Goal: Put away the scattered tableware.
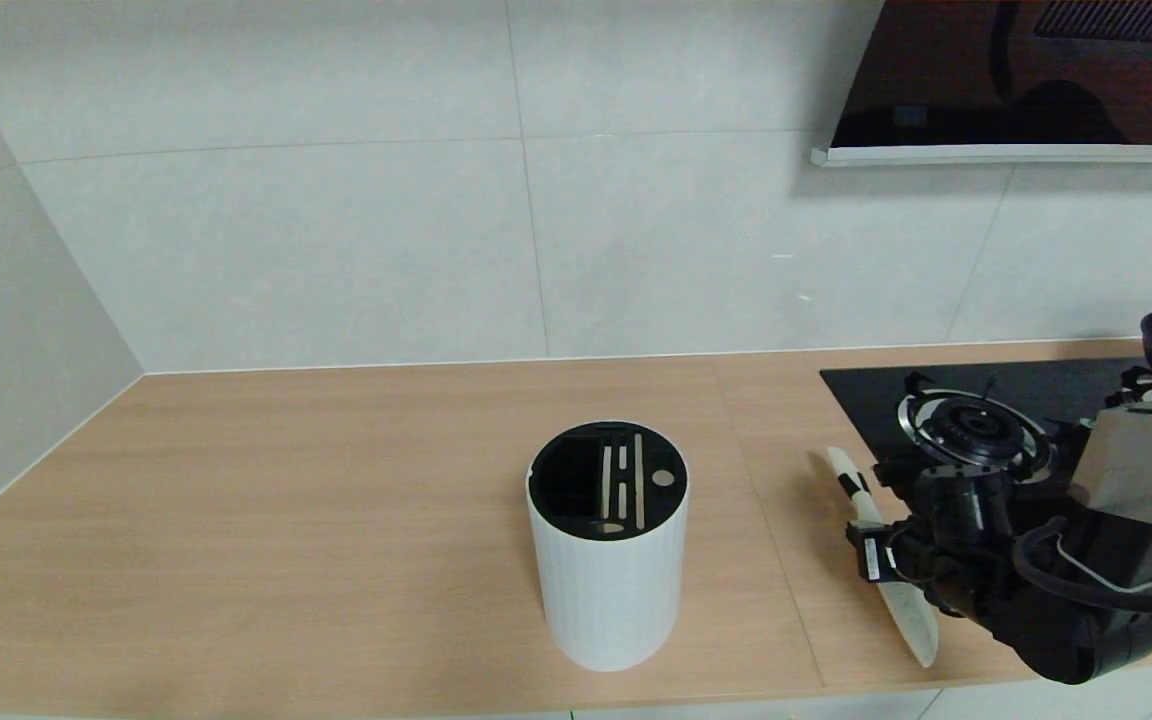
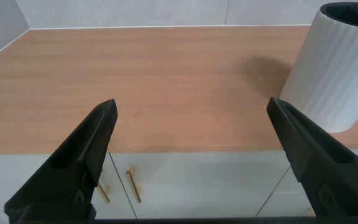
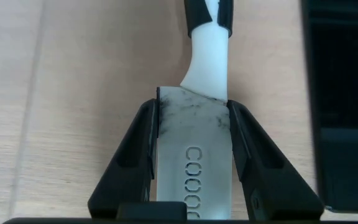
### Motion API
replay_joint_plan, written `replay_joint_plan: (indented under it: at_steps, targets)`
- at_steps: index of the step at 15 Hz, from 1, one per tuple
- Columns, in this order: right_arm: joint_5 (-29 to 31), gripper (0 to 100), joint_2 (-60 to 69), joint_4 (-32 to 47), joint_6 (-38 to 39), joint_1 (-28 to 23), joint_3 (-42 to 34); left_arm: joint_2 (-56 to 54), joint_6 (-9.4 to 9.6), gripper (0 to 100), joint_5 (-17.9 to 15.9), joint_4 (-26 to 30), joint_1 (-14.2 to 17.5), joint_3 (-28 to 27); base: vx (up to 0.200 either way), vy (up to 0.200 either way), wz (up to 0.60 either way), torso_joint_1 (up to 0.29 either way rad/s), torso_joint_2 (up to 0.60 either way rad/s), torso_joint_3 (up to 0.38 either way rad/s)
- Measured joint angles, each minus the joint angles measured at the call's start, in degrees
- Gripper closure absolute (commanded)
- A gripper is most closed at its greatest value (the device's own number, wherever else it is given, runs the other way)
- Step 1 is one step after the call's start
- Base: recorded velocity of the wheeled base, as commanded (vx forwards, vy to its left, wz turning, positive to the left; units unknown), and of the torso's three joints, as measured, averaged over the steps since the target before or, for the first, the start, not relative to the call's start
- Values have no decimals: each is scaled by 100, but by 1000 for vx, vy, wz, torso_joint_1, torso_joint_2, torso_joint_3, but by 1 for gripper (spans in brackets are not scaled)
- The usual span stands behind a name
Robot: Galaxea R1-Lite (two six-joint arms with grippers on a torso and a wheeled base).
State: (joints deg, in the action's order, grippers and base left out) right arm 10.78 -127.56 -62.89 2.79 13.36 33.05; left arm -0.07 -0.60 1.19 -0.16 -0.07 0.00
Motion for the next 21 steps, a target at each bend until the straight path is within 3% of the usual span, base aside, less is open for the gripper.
replay_joint_plan:
  at_steps: [4,11,15,17,18,21]
  targets:
    - [-11,100,840,211,2,11,-138,0,22,0,-5,0,-2,0,0,0,0,0,0,0]
    - [-444,100,3206,1981,10,458,-268,0,28,0,-7,0,-2,0,0,0,0,0,0,0]
    - [-703,100,3690,2039,11,610,-255,0,50,0,-7,-28,-2,0,0,0,0,0,0,0]
    - [-703,100,3744,2460,-11,670,110,0,44,0,-44,-104,0,-140,0,0,0,0,0,0]
    - [-703,100,3771,2866,-28,686,405,7,41,0,-152,-27,0,-333,0,0,0,0,0,0]
    - [-711,100,3886,4051,-50,902,1546,241,144,0,-995,502,-30,-1058,0,0,0,0,0,0]
